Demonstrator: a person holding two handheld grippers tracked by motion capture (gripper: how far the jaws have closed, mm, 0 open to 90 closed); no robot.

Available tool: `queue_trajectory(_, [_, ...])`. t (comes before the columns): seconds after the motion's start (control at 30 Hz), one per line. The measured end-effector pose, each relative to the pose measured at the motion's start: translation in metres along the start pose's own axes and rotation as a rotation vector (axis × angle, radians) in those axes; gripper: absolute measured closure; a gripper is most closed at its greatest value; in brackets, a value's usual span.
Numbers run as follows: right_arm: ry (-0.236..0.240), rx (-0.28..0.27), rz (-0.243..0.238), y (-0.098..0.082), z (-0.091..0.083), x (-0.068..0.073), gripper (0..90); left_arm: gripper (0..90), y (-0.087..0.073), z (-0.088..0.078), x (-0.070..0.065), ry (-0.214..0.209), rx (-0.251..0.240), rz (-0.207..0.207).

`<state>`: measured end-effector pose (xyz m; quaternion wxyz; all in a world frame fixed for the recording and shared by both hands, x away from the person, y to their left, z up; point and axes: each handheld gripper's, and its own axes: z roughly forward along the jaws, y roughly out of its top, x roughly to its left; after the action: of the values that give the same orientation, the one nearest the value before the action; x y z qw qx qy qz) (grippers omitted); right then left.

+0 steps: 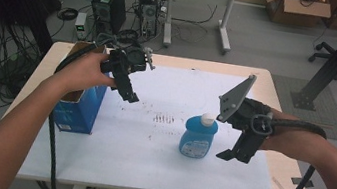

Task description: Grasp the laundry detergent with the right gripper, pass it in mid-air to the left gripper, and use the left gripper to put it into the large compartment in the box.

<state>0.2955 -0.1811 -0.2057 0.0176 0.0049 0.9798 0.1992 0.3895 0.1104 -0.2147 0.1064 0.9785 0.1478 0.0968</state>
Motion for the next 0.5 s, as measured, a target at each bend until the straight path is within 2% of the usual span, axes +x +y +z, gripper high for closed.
queue_trajectory(0.5, [-0.015,-0.003,-0.011,0.0013,-0.0099,-0.0008,6.3,6.2,-0.0011,-0.0017,0.0001,0.003,-0.006,-0.006])
